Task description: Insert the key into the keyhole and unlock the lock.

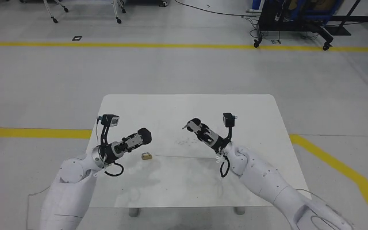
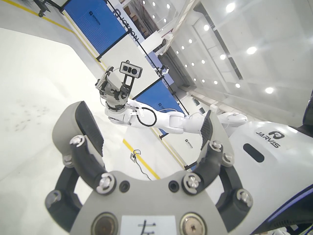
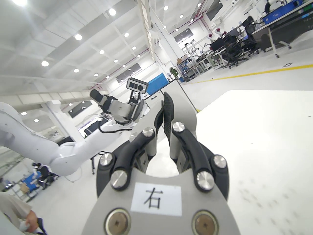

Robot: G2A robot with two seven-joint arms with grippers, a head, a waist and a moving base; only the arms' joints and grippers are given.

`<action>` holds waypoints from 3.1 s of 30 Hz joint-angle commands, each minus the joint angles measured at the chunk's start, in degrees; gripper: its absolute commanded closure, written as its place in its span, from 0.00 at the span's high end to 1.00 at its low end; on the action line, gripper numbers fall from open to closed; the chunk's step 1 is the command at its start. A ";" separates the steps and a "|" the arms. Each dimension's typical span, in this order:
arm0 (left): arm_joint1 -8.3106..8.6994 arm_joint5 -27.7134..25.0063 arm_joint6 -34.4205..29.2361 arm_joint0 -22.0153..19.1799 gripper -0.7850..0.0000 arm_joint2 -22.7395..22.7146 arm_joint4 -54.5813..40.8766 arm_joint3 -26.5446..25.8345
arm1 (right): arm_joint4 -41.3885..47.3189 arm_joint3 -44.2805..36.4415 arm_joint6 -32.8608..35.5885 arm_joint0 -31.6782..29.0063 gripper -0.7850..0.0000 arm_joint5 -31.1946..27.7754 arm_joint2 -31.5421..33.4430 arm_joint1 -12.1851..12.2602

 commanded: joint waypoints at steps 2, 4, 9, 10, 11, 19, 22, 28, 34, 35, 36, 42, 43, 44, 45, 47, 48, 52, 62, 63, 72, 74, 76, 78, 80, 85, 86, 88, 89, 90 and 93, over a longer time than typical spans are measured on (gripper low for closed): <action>-0.03 -4.41 6.22 -0.78 1.00 -0.39 11.95 0.64 | 12.22 -1.46 8.86 0.65 0.00 0.00 -1.67 -0.33; -0.50 -4.99 11.80 0.00 1.00 1.57 18.34 -0.58 | 18.05 -1.47 14.07 1.04 0.00 0.00 -2.08 -0.53; -1.11 -5.16 17.74 1.01 0.64 5.37 25.09 -2.68 | 28.46 -0.25 25.69 1.60 0.00 0.00 -1.59 -1.36; -1.15 -5.05 18.43 0.93 0.57 5.75 26.38 -2.70 | 30.62 -0.49 28.11 1.51 0.00 0.00 -1.60 -1.65; -1.20 -5.04 19.17 0.90 0.49 6.14 27.38 -2.70 | 32.96 -0.61 30.85 1.47 0.00 0.00 -1.51 -1.91; -1.16 -4.90 21.95 0.78 0.40 7.37 27.40 -2.43 | 44.85 2.70 48.71 1.51 0.00 0.00 1.16 -4.33; -1.02 -4.58 21.52 0.57 0.36 7.60 26.81 -2.28 | 47.68 4.24 54.21 1.52 0.00 0.00 2.27 -5.42; -0.76 -4.21 20.97 0.18 0.33 7.95 25.86 -1.95 | 49.37 7.40 60.38 1.63 0.00 0.00 5.35 -7.57; -0.59 -2.95 20.84 -0.28 0.30 8.68 26.03 -1.43 | 48.17 8.83 63.36 1.33 0.00 0.00 8.06 -9.65; -0.56 -2.48 20.73 -0.52 0.29 8.79 26.08 -1.38 | 48.08 9.07 63.86 1.31 0.00 0.00 8.38 -10.00; -0.54 -2.24 20.76 -0.68 0.28 8.90 26.09 -1.25 | 47.81 9.38 64.04 1.34 0.00 0.00 8.61 -10.34; -0.42 -0.83 21.16 -1.25 0.11 9.45 26.61 -0.74 | 45.31 11.05 64.04 1.82 0.00 0.00 9.38 -12.10; -0.41 -0.17 21.29 -1.32 0.00 9.51 26.29 -0.59 | 44.99 11.32 64.04 1.86 0.00 0.00 9.49 -12.33; -0.37 0.25 21.17 -1.47 0.00 9.54 26.15 -0.60 | 44.76 11.54 64.04 1.89 0.00 0.00 9.62 -12.55; -0.32 0.51 21.15 -1.61 0.00 9.48 26.34 -0.54 | 44.58 11.68 64.04 1.90 0.00 0.00 9.71 -12.74; -0.26 0.78 21.39 -1.72 0.00 9.45 26.64 -0.49 | 44.39 12.02 64.04 1.87 0.00 0.00 9.98 -13.04; -0.23 0.91 21.47 -1.75 0.00 9.44 26.61 -0.45 | 44.35 12.15 64.04 1.85 0.00 0.00 10.19 -13.15; -0.08 1.24 21.52 -1.91 0.00 9.33 26.42 -0.35 | 43.94 12.40 64.04 1.68 0.00 0.00 10.91 -13.40; 0.20 0.94 22.58 -1.71 0.00 9.29 26.70 -0.56 | 42.10 12.85 64.04 1.26 0.00 0.00 13.13 -13.78; 0.23 0.97 22.61 -1.70 0.00 9.30 26.66 -0.53 | 41.88 12.83 64.04 1.21 0.00 0.00 13.28 -13.82; 0.46 1.60 23.35 -1.85 0.00 9.12 25.89 -0.34 | 40.83 13.65 64.04 1.23 1.00 0.00 14.15 -14.17; 0.51 1.14 23.85 -1.97 0.00 8.82 25.58 -0.46 | 40.94 13.76 64.04 1.30 1.00 0.00 14.25 -14.21; 0.56 -0.18 25.08 -1.53 0.00 8.43 25.90 -0.55 | 40.94 13.76 64.04 1.30 1.00 0.00 14.25 -14.21; 0.57 0.18 24.88 -1.28 0.00 8.54 24.87 -0.71 | 40.94 13.76 64.04 1.30 1.00 0.00 14.25 -14.21; 0.57 0.18 24.88 -1.28 0.00 8.54 24.87 -0.71 | 40.94 13.76 64.04 1.30 1.00 0.00 14.25 -14.21; 0.57 0.18 24.88 -1.28 0.00 8.54 24.87 -0.71 | 40.94 13.76 64.04 1.30 1.00 0.00 14.25 -14.21; 0.57 0.18 24.88 -1.28 0.00 8.54 24.87 -0.71 | 40.94 13.76 64.04 1.30 1.00 0.00 14.25 -14.21; 0.57 0.18 24.88 -1.28 0.00 8.54 24.87 -0.71 | 40.94 13.76 64.04 1.30 1.00 0.00 14.25 -14.21; 0.57 0.18 24.88 -1.28 0.00 8.54 24.87 -0.71 | 40.94 13.76 64.04 1.30 1.00 0.00 14.25 -14.21; 0.57 0.18 24.88 -1.28 0.00 8.54 24.87 -0.71 | 40.94 13.76 64.04 1.30 1.00 0.00 14.25 -14.21; 0.71 1.13 25.88 -1.03 0.00 8.38 29.81 -2.17 | 40.26 13.91 63.78 1.38 1.00 0.20 14.32 -14.14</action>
